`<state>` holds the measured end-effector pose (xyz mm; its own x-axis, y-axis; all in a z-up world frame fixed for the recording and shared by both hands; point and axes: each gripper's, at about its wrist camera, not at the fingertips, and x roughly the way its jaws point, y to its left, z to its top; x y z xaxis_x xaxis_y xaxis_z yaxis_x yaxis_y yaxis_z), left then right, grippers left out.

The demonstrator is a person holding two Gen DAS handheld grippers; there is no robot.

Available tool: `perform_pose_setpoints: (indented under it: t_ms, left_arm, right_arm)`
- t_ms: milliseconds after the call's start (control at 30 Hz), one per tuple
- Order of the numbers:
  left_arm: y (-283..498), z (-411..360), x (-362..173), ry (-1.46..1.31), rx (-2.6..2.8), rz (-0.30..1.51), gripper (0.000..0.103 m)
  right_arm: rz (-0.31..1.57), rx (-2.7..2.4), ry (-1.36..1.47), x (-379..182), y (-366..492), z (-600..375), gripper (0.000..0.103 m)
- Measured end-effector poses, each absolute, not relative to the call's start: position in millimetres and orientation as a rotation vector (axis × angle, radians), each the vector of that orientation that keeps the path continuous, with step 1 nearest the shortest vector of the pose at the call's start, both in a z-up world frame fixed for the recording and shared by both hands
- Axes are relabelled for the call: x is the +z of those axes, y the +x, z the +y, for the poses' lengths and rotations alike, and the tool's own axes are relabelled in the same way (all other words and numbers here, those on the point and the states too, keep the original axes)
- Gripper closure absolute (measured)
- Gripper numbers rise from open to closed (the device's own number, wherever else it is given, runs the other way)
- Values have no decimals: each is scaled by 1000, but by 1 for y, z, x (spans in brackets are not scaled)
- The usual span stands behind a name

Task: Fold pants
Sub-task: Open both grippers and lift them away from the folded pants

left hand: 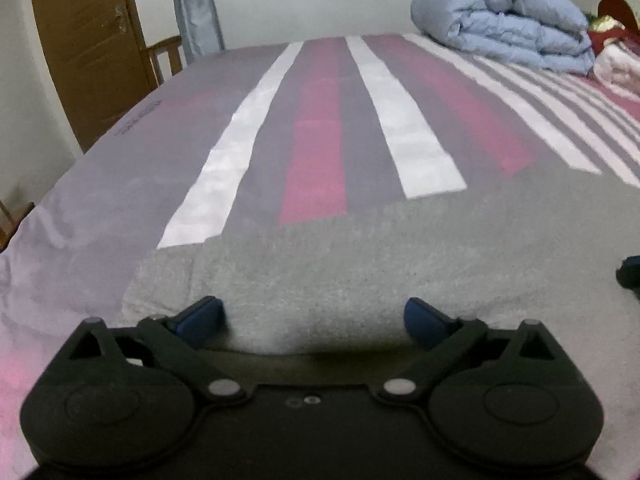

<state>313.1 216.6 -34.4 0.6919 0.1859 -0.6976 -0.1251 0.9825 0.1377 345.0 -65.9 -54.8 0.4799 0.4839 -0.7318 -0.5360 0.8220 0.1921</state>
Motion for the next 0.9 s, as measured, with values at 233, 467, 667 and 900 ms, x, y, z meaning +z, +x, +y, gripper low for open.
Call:
perform_pose_setpoints:
  t_ms: [233,467,667,900]
  left_arm:
    - [315,217,-24,68,217,739,15]
    - [321,220,-30,99,206,764,11]
    - [310,214,-22,94,218,751,12]
    - [301,187,-16,34,175,718,12]
  right_arm:
    - [805,589,-22,-47,369,-74,88]
    - [836,604,17,-48,381,-90,78]
    - [728,521,312,-27,362,-208,36]
    - [697,281,350,-27,352,-323,43]
